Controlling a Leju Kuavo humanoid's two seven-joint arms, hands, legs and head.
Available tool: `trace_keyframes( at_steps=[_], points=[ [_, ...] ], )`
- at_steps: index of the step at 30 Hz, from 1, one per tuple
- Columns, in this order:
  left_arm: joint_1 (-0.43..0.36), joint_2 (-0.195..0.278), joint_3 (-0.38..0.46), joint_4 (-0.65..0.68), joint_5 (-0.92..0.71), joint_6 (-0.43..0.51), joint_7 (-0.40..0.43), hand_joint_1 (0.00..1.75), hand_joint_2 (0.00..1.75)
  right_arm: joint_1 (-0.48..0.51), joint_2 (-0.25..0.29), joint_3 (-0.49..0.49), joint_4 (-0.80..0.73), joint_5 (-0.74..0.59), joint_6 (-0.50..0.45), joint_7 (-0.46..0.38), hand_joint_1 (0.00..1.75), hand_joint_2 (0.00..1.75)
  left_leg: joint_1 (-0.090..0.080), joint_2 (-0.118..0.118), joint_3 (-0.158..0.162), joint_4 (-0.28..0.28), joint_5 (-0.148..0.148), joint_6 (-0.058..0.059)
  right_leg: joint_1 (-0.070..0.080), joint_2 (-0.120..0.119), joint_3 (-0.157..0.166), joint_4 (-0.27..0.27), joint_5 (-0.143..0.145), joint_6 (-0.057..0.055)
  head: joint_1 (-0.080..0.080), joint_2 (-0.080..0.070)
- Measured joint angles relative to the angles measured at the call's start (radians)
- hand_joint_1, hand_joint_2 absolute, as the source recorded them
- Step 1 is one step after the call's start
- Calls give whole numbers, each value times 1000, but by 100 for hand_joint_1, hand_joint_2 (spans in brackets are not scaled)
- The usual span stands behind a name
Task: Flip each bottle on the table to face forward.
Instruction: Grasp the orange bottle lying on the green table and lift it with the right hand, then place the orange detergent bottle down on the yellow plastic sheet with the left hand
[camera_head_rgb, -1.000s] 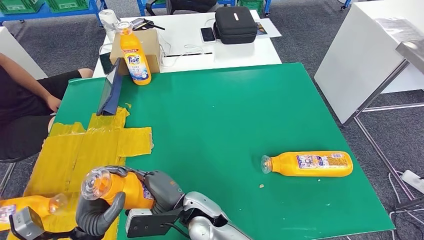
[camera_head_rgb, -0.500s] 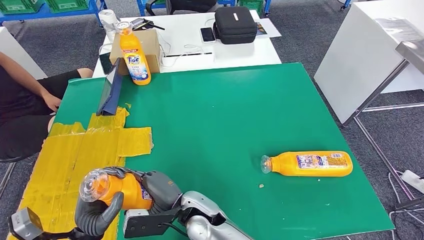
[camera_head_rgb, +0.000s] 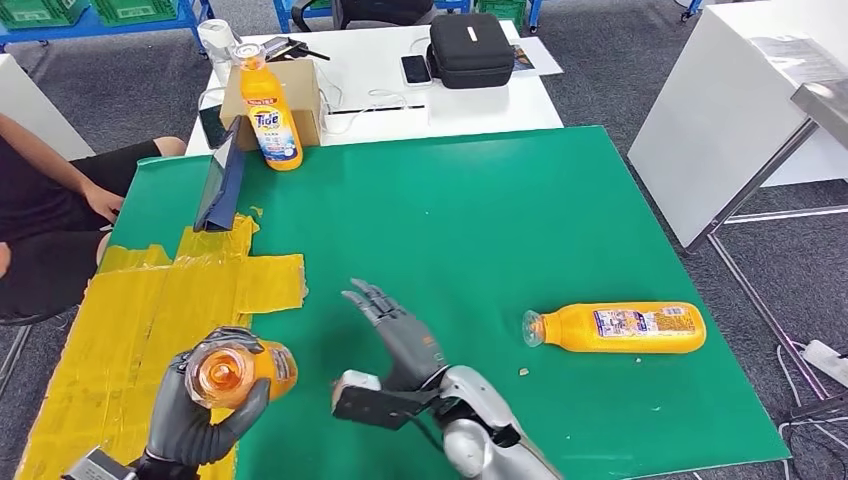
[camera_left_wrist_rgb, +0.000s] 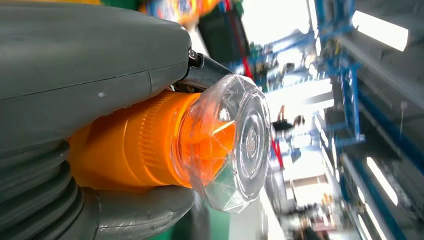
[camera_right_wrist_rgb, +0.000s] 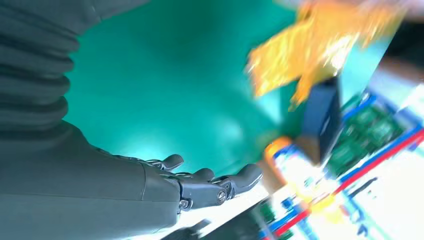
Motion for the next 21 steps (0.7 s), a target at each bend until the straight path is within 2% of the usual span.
trace_keyframes(
  at_steps=[4,6,9,12,15,17,19,21],
  points=[
    [1,-10,11,-14,-26,16,-5,175,175,19,-28,-50,-48,14,9,0,0,0,0,0,0,0,0,0,0,0,0,0,0,0,0,0],
    [2,-15,14,-18,-90,70,-17,175,175,27,-41,-64,-69,22,4,7,0,0,0,0,0,0,0,0,1,0,-1,0,0,0,0,0],
    [7,-25,33,-19,-259,227,-44,175,175,44,-89,-95,-123,21,-3,19,0,0,0,0,0,0,0,0,2,0,-1,0,0,0,-1,0],
    [15,-35,54,-14,-451,407,-54,175,175,83,-169,-153,-205,1,15,14,0,0,0,0,0,0,0,0,1,0,-1,0,0,0,0,0],
    [25,-38,54,10,-729,633,6,175,175,165,-272,-243,-316,-41,48,-12,0,0,-2,-2,0,1,-1,1,-1,-1,-1,-1,0,0,0,0],
    [27,-32,39,41,-904,750,92,175,175,224,-340,-319,-388,-72,71,-27,0,87,-3,-2,-1,1,-2,3,-2,-1,-1,-2,0,0,0,0],
    [20,-15,8,92,-1054,809,209,175,175,280,-405,-401,-458,-106,103,-33,0,175,-4,-2,-1,1,-3,4,-3,-1,-1,-2,0,0,0,0],
    [-2,9,-34,175,-1194,833,335,175,175,331,-468,-485,-521,-163,146,-33,0,175,-5,-2,-1,1,-3,5,-4,-1,-1,-2,0,0,-1,0]
  ],
)
